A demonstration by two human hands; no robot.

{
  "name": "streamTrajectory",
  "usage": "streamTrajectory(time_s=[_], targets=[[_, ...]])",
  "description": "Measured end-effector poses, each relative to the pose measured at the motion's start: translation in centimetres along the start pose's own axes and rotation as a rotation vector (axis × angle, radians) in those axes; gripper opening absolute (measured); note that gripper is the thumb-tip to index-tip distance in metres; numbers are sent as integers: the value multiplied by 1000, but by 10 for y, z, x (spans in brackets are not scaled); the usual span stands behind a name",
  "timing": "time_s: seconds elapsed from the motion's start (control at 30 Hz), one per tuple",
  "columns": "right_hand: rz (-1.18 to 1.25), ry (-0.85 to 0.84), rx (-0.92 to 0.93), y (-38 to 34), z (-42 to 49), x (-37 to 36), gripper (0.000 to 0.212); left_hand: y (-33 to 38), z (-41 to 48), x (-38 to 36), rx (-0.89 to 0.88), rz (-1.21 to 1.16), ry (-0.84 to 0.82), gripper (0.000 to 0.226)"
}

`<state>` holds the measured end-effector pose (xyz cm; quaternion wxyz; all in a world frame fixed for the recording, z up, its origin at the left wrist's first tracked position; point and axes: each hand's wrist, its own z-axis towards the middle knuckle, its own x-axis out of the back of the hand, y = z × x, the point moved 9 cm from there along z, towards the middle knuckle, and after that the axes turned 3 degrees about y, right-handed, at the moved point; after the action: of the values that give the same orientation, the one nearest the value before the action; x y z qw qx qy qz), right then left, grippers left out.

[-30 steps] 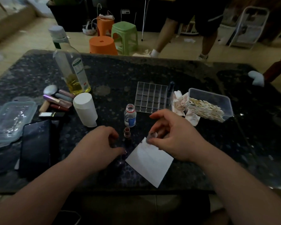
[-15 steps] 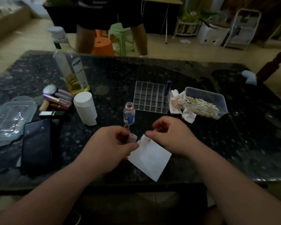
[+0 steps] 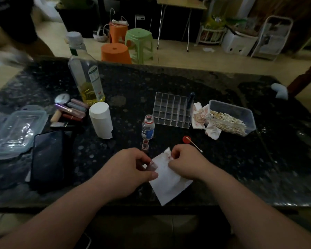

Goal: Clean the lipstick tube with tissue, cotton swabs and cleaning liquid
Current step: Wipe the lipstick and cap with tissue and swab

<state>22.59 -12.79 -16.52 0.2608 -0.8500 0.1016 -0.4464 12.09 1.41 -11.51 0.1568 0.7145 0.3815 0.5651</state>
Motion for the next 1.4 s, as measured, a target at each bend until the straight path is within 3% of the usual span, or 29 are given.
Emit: streamTrajectory(time_s=[0.1,0.2,0.33,0.47,0.57,0.67,0.73,0.8,0.83,0.9,1.0,1.27,1.4], targets=[[144,-32,141,-15,-23,20,9,3,1,2,-63,-34,19,30],[469,-79,167,-12,-39,33,6,7,1,1,-82,-141,6,26],[894,-88,79,11,-48,47,49,17,-5,-13,16,-557,-140,22],[1042,-144,53,16,-64,47,52,34,-11,-9,-4,-663,-130,25],[992,-305,35,9,-79,31,48,47,-15,-8,-84,-547,-132,27],[1008,-291,2,8,-85,25,37,54,-15,-7,-144,-424,-107,27],[953,-77,39,15,-81,38,25,55,-14,-7,-154,-356,-87,26],[739,282,186,17,-84,70,6,52,-11,-7,-151,-317,-82,26],[626,443,318,10,-92,87,11,49,-11,-8,-147,-313,-87,26],[373,588,652,-18,-114,100,16,47,-11,-11,-139,-371,-130,27],[96,564,955,-45,-136,83,7,51,-13,-13,-148,-541,-201,24],[233,410,965,-52,-139,73,16,58,-25,-17,-181,-744,-399,27],[317,250,939,-55,-137,63,18,56,-28,-18,-157,-887,-506,30]])
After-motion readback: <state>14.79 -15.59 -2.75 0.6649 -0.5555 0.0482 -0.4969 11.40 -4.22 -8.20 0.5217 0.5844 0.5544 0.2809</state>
